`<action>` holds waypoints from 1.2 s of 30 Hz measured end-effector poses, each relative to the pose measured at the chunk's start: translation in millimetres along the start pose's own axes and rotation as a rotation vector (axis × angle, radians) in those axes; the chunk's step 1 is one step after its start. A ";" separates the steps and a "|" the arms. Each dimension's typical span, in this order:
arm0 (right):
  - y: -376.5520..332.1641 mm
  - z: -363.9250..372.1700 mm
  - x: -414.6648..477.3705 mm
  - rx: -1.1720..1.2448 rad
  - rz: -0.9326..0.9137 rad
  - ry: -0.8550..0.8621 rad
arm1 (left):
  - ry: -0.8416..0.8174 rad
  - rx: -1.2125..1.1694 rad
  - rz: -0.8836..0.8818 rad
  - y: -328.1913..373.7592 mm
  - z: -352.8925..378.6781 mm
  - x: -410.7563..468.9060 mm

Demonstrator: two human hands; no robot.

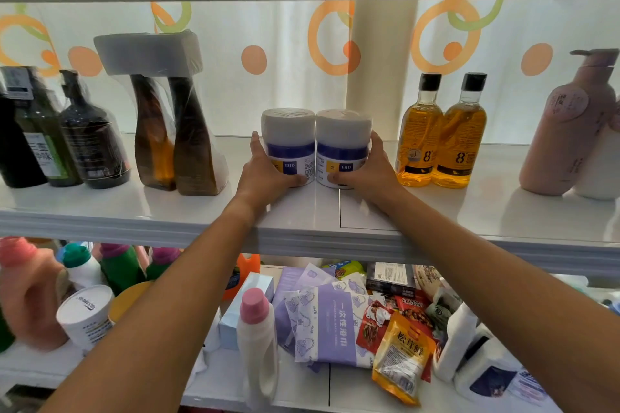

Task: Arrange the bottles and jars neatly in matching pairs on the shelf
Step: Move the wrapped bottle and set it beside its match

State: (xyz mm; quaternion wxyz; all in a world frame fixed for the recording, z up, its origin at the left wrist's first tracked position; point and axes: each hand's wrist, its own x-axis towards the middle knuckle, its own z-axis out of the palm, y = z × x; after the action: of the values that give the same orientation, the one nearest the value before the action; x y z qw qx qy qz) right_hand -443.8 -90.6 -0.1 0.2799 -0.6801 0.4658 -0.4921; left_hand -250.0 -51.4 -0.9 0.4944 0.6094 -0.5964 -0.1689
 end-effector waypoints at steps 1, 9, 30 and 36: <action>-0.5 -0.4 -0.4 0.008 -0.003 -0.001 | 0.002 0.005 0.000 0.4 0.4 -0.6; -3.3 -1.4 -2.4 0.054 0.025 -0.024 | 0.006 0.024 0.012 -0.5 1.9 0.2; -6.0 -3.3 -6.9 0.063 -0.001 -0.025 | 0.007 0.073 -0.008 2.1 -2.4 -3.3; -0.6 -3.5 -4.0 0.056 -0.025 -0.011 | -0.024 0.059 -0.004 4.7 -4.1 -5.4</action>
State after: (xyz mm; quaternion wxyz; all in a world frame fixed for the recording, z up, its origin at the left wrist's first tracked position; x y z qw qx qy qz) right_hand -447.2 -86.4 0.0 0.2952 -0.6804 0.4418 -0.5047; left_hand -250.6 -44.0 2.7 0.4687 0.6228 -0.6058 -0.1594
